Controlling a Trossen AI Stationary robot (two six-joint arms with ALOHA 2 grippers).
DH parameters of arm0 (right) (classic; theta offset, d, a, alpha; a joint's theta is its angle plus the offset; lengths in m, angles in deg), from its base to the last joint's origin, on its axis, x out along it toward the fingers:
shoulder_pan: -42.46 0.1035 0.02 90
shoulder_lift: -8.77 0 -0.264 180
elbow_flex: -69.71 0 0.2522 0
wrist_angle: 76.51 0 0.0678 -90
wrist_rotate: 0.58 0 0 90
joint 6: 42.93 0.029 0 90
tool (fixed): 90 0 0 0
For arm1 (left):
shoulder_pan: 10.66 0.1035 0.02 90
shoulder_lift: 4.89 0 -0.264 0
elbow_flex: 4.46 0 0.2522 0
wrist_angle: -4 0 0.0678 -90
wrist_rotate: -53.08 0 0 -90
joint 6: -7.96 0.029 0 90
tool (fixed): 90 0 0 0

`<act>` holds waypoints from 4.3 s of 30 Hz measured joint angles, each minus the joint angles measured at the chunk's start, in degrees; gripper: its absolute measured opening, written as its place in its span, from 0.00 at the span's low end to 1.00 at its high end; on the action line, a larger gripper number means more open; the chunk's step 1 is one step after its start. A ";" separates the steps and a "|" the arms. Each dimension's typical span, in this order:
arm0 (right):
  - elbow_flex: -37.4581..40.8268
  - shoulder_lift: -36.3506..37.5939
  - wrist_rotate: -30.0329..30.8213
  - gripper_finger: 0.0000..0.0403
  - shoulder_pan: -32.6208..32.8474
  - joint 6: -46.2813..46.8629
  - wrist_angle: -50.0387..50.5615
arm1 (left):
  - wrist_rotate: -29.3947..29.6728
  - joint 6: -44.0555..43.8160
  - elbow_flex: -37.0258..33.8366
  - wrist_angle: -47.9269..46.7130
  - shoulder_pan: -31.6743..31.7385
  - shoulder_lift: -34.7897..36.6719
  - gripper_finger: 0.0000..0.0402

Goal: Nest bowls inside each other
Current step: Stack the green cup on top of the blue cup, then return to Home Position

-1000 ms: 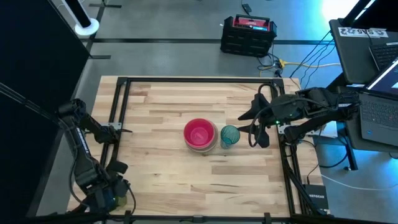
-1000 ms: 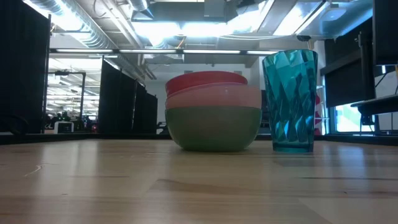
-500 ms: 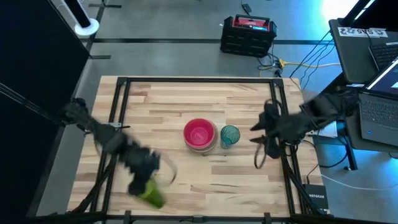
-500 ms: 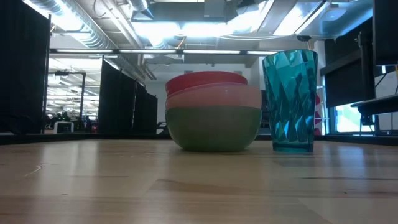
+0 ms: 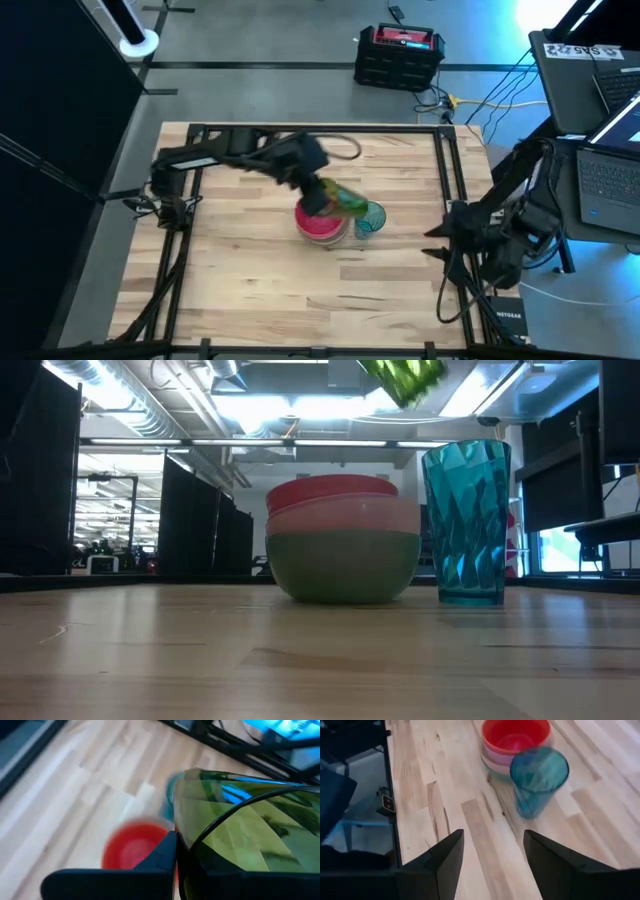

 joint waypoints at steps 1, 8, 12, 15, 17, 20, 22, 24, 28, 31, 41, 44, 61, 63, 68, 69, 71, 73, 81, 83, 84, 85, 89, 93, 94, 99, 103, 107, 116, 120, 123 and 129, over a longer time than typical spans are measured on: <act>0.71 -0.06 0.54 0.48 0.87 1.78 -0.11 | 0.01 0.41 1.23 0.45 0.53 -1.28 0.00; 3.30 -0.10 1.48 0.48 3.74 11.01 -0.16 | -2.49 3.41 1.05 2.72 1.26 -4.52 0.00; 3.31 -0.14 2.09 0.48 3.77 12.15 -0.02 | -2.50 5.91 0.91 2.71 1.23 -5.63 0.00; 3.31 -0.16 2.55 0.48 3.78 13.00 0.08 | -2.52 7.77 0.80 2.74 1.24 -6.43 0.00; 3.31 -0.18 2.85 0.48 3.79 13.56 0.15 | -2.54 9.01 0.73 2.77 1.24 -6.96 0.00; 3.31 -0.20 3.31 0.48 3.80 14.41 0.26 | -2.56 10.87 0.62 2.80 1.25 -7.77 0.00; 3.31 -0.22 3.62 0.48 3.81 14.98 0.33 | -2.57 12.11 0.54 2.82 1.26 -8.30 0.00; 3.31 -0.23 3.88 0.48 3.82 15.42 0.38 | -2.58 13.19 0.32 3.22 1.30 -8.83 0.00; 3.31 -0.23 3.86 0.48 3.82 15.49 0.39 | -2.67 14.52 0.10 3.90 1.57 -9.40 0.00; 3.31 -0.23 3.84 0.48 3.82 15.49 0.40 | -3.92 14.68 0.16 3.71 2.12 -9.60 0.00; 3.31 -0.25 3.41 0.48 3.82 15.49 1.31 | -5.86 16.49 0.14 4.76 2.65 -10.12 0.05; 3.30 -0.25 3.26 0.48 3.82 15.49 1.58 | -5.88 16.45 0.14 5.32 2.75 -10.12 0.11; 3.29 -0.25 2.82 0.48 3.81 15.03 2.46 | -5.84 15.23 0.22 1.93 2.15 -9.48 0.29; 3.29 -0.25 3.87 0.48 3.79 13.93 2.48 | -5.84 16.03 0.62 -3.94 0.27 -8.93 0.29; 3.29 -0.14 7.20 0.47 3.73 11.58 2.67 | -5.82 16.17 0.57 -19.06 -6.79 -8.27 0.27; 3.29 0.36 7.39 0.44 3.43 9.62 1.68 | -5.75 15.74 0.19 -18.83 -7.81 -7.17 0.26; 3.28 1.36 7.76 0.38 2.84 5.70 -0.29 | -5.58 14.86 -0.65 -18.32 -9.50 -4.48 0.22; 3.28 2.35 8.12 0.32 2.25 1.78 -2.26 | -5.42 13.99 -1.49 -17.81 -11.19 -1.78 0.18; 3.27 6.33 9.59 0.08 -0.12 -13.91 -10.13 | -4.77 10.49 -4.85 -15.77 -17.95 8.99 0.04; 3.27 7.33 9.96 0.02 -0.71 -17.83 -12.10 | -4.61 9.62 -5.69 -15.26 -19.63 11.69 0.01; 3.27 8.10 9.97 0.00 -1.27 -20.72 -14.17 | -4.57 9.96 -6.97 -13.98 -19.80 13.44 0.00; 3.27 9.13 9.52 0.00 -2.38 -25.09 -18.13 | -4.71 10.62 -9.35 -11.43 -19.18 15.43 0.00; 5.82 12.93 5.05 0.00 -10.42 -41.81 -36.23 | -9.95 16.18 -23.42 5.28 -15.82 24.06 0.00; 11.34 15.13 -9.88 0.00 -22.92 -50.12 -51.50 | -20.43 19.55 -40.89 23.10 -10.51 33.10 0.00; 12.78 15.48 -13.78 0.00 -26.34 -50.61 -54.08 | -22.79 19.40 -45.40 25.88 -9.12 35.05 0.00; 21.31 18.12 -22.84 0.00 -37.46 -50.96 -63.76 | -25.05 15.43 -66.15 39.80 -4.68 46.56 0.00; 28.13 21.30 -22.75 0.00 -40.36 -50.24 -67.73 | -22.44 12.52 -76.59 45.36 -2.68 54.78 0.00; 34.96 24.49 -22.65 0.00 -43.26 -49.53 -71.70 | -19.84 9.60 -87.03 50.92 -0.68 63.00 0.00; 46.93 29.37 -20.50 0.00 -47.96 -50.92 -78.26 | -15.67 5.57 -105.43 59.35 2.68 77.36 0.00; 50.90 30.57 -16.73 0.00 -47.98 -54.30 -78.17 | -15.55 13.36 -110.39 65.21 1.18 79.40 0.00; 53.91 33.54 -13.45 0.00 -48.01 -54.33 -79.40 | -15.70 13.54 -114.44 75.70 0.54 82.24 0.00; 59.48 42.48 -13.39 0.00 -48.00 -61.96 -87.69 | -15.63 12.96 -118.49 83.42 0.50 86.01 0.00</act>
